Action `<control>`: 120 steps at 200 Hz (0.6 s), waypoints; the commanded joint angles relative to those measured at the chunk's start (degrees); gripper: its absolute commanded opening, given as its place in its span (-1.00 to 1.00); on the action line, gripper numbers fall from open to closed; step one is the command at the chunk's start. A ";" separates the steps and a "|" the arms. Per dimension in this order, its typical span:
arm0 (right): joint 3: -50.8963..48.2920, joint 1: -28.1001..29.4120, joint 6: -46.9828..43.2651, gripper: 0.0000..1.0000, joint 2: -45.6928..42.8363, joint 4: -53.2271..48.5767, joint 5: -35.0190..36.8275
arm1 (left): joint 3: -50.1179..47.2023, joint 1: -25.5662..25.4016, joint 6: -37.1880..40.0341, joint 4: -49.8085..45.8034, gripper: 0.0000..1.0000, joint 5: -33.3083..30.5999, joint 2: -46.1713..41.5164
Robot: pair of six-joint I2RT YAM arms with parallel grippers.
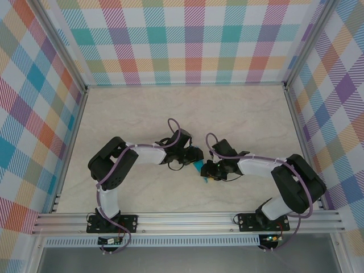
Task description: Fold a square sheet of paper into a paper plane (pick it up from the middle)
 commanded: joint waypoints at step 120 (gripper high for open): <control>1.33 -0.89 2.54 -0.64 -3.61 5.96 -7.62 | 1.61 -0.67 1.15 -3.07 -0.24 0.76 1.44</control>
